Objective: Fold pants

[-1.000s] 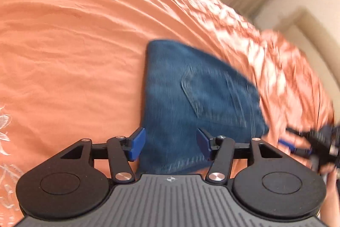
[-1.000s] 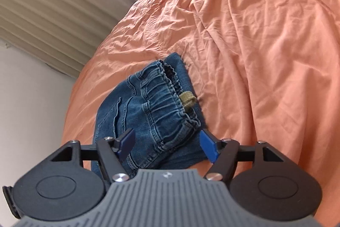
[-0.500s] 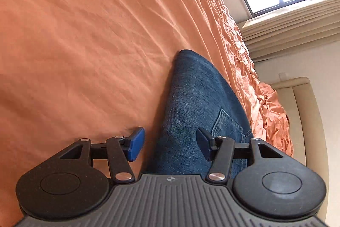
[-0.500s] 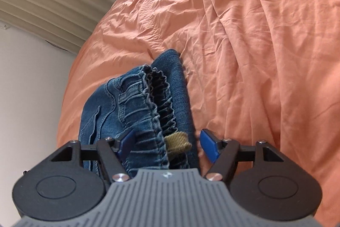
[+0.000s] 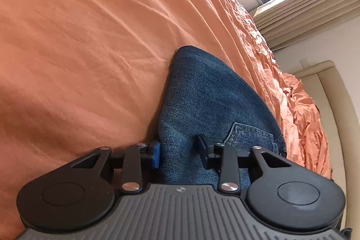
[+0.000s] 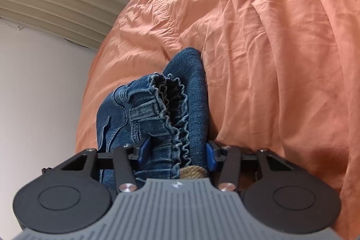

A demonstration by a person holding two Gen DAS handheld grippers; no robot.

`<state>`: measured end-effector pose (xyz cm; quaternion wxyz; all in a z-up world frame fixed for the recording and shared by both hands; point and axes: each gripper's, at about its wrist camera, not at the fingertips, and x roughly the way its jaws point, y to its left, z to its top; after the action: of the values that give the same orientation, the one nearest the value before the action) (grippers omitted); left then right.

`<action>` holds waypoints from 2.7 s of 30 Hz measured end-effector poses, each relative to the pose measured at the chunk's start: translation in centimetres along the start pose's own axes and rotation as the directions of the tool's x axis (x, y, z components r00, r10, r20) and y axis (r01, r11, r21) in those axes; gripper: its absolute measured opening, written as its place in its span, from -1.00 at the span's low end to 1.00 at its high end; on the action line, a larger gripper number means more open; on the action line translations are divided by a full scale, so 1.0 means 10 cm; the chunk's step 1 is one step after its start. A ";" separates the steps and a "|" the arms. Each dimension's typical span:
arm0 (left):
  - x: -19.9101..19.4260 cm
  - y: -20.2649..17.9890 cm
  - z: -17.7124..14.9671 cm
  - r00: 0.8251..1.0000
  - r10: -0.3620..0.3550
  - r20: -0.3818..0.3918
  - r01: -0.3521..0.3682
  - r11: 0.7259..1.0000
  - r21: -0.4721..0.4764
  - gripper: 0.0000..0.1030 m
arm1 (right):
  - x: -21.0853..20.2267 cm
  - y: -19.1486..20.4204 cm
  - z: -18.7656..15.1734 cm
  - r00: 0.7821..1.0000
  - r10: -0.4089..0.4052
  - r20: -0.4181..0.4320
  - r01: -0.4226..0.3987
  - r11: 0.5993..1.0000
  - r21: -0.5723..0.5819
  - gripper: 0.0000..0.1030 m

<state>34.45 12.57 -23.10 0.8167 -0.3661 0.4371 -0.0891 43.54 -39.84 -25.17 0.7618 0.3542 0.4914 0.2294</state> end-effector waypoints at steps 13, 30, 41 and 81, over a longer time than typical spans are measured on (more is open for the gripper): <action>-0.31 -0.40 -0.11 0.993 0.098 0.066 -0.110 0.974 0.200 -0.86 | -0.29 0.90 -0.01 0.984 -0.173 0.044 0.178 0.967 -0.181 -0.68; -2.03 -0.51 0.39 0.980 0.107 0.169 -0.156 0.938 0.308 -0.87 | -0.29 2.64 -0.59 0.996 -0.045 0.079 0.068 0.944 -0.323 -0.70; -3.05 0.10 1.06 0.930 0.295 0.218 -0.352 0.885 0.304 -0.87 | 1.03 3.52 -1.14 0.994 0.103 -0.042 -0.111 0.955 -0.274 -0.70; -2.64 1.21 0.07 0.888 0.354 0.292 -0.447 0.810 0.380 -0.58 | 2.17 3.69 -2.54 0.977 -0.140 0.158 0.211 0.664 -0.718 -0.34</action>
<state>16.95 33.87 -13.92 0.9187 -0.0797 0.3858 0.0290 29.26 7.01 -16.42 0.8791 -0.0182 0.3565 0.3158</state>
